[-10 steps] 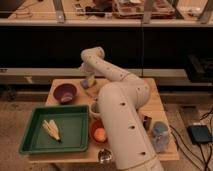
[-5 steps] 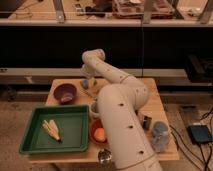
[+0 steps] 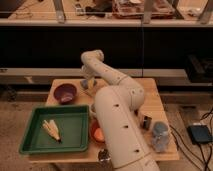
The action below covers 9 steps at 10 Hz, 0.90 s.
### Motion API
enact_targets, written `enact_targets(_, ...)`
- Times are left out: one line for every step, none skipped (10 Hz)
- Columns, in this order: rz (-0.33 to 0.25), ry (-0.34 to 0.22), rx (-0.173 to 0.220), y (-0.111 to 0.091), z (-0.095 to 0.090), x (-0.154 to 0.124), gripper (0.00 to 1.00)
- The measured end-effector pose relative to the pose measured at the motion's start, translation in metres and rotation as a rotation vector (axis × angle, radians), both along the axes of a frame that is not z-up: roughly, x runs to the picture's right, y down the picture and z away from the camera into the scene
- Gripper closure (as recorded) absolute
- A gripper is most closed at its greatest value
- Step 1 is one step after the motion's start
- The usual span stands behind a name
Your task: Wipe table surface with sponge
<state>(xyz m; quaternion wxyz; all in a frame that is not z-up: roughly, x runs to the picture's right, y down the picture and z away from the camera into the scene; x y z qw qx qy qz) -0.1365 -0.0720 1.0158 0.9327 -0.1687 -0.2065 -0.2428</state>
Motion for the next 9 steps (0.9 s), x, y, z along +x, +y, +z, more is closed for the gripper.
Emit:
enact_targets(-0.003,0.001,-0.005,0.0012,0.0003,0.0018,0.20)
enact_targets(-0.006,0.002,-0.008,0.0023,0.0006,0.0019,0.20)
enact_targets(-0.008,0.002,-0.010,0.0029,0.0008,0.0010,0.20)
enact_targets(-0.010,0.002,-0.013,0.0039,0.0016,-0.0002,0.20)
enact_targets(-0.014,0.004,-0.016,0.0050,0.0025,-0.0013,0.20)
enact_targets(-0.016,0.005,-0.019,0.0058,0.0036,-0.0021,0.20)
enact_targets(-0.018,0.007,-0.022,0.0068,0.0049,-0.0022,0.20)
enact_targets(-0.022,0.010,-0.027,0.0076,0.0069,-0.0024,0.20)
enact_targets(-0.025,0.012,-0.031,0.0088,0.0087,-0.0025,0.20)
